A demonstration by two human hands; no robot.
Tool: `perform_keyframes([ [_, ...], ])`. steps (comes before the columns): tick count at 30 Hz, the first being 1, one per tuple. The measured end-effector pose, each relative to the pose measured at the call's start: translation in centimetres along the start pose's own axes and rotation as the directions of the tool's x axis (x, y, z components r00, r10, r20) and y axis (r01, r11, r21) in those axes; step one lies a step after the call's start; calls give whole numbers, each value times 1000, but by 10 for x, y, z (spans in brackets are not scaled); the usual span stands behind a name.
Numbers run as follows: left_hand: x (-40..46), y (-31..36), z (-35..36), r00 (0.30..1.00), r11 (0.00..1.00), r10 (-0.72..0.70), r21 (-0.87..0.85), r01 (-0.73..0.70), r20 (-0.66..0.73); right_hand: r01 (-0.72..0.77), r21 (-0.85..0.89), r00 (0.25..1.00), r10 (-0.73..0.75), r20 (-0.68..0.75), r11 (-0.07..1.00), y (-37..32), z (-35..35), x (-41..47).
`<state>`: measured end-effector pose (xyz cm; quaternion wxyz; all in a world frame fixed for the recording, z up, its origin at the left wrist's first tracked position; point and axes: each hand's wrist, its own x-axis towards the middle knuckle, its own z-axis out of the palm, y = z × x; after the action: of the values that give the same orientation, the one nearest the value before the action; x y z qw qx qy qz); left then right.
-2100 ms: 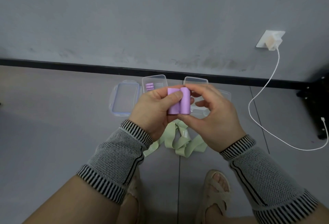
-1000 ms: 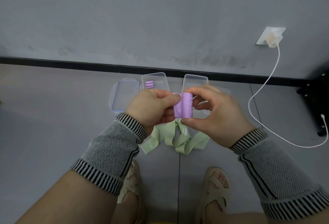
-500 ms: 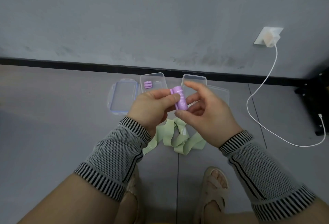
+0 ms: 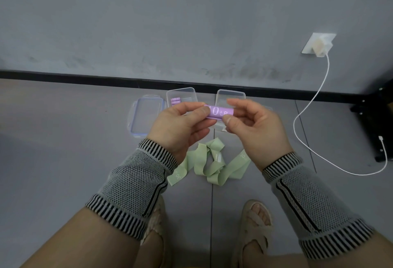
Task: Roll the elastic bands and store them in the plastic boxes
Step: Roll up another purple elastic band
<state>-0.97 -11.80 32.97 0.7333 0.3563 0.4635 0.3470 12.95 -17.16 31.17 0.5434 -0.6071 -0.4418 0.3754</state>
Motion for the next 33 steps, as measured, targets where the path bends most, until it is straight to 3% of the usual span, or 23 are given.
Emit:
perform_keyframes([
  [2, 0, 1, 0, 1000, 1000, 0, -13, -1, -17, 110, -197, 994, -106, 31, 974, 3, 0, -2],
  [6, 0, 2, -3, 1000, 1000, -9, -25, 9, -18, 340, -502, 926, -376, 32, 795, 8, 1, -4],
  [13, -1, 3, -6, 1000, 1000, -7, -11, 7, 7, 405, -494, 882, -471, -11, 769, 11, -3, -1],
  [16, -2, 2, -6, 996, 990, 92, 108, -93, 15, 402, -452, 891, -455, -10, 797, 11, -3, -1],
  [18, -2, -1, -8, 961, 898, 269, 342, -276, 67, 392, -437, 897, -441, -10, 809, 10, -3, -1],
  [20, -3, -3, -11, 897, 708, 395, 556, -434, 198, 370, -421, 908, -418, -23, 828, 9, -4, -1],
  [24, -1, -5, -15, 810, 423, 509, 735, -529, 291, 335, -375, 928, -373, -31, 865, 10, -6, 0],
  [26, 0, -5, -17, 790, 365, 542, 766, -529, 288, 331, -375, 931, -364, -19, 866, 11, -6, 0],
  [33, 4, -6, -22, 769, 327, 560, 770, -548, 309, 249, -367, 964, -264, 10, 896, 13, -6, 1],
])
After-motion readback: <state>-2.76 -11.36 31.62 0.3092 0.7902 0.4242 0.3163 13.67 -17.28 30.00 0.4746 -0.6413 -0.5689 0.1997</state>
